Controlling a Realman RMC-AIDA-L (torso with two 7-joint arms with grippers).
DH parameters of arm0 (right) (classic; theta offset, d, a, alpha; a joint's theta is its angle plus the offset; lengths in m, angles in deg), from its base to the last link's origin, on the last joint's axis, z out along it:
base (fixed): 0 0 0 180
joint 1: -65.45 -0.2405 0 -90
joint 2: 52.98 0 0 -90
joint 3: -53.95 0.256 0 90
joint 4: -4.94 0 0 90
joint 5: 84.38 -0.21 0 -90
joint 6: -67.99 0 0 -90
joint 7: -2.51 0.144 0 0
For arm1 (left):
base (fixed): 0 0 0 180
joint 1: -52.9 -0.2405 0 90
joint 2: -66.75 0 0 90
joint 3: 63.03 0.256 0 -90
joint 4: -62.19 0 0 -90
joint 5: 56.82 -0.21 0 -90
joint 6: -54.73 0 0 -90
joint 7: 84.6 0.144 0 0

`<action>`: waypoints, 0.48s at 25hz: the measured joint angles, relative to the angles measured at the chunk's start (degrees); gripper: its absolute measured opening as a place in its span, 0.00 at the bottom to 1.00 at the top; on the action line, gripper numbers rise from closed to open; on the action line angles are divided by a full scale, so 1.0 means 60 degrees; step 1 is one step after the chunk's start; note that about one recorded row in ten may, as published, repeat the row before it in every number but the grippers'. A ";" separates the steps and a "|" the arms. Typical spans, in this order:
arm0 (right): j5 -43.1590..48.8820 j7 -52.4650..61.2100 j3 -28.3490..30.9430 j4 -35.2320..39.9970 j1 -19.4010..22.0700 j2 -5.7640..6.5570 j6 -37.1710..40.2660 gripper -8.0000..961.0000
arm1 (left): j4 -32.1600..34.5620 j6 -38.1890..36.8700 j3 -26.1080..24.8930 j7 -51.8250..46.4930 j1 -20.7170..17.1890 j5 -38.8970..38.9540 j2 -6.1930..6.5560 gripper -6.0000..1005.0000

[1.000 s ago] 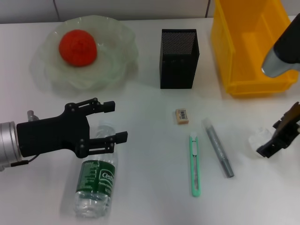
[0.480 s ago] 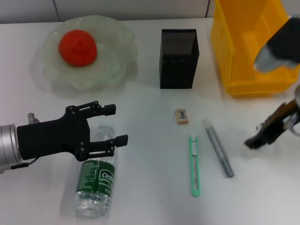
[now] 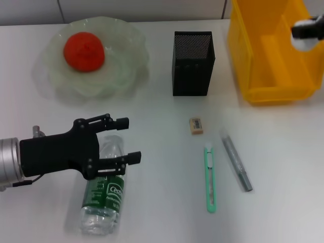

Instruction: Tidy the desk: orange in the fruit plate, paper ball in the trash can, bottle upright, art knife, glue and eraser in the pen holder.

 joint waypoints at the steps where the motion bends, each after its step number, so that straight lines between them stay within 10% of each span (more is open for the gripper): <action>1: 0.0064 -0.0061 -0.0074 -0.0295 0.0003 -0.0013 -0.0468 0.45 | 0.0017 -0.0004 -0.0019 -0.0094 -0.0009 0.0056 -0.0002 0.81; 7: 0.0205 -0.0310 -0.0479 -0.2585 -0.0349 -0.0017 -0.2612 0.56 | 0.1291 0.0645 0.0180 -0.2446 -0.0344 0.0365 -0.0060 0.81; 12: -0.1901 -0.1538 -0.0488 -0.2682 0.0419 -0.0061 -0.3315 0.78 | 0.3934 0.2328 0.2045 -0.5128 -0.1300 0.0636 -0.0064 0.81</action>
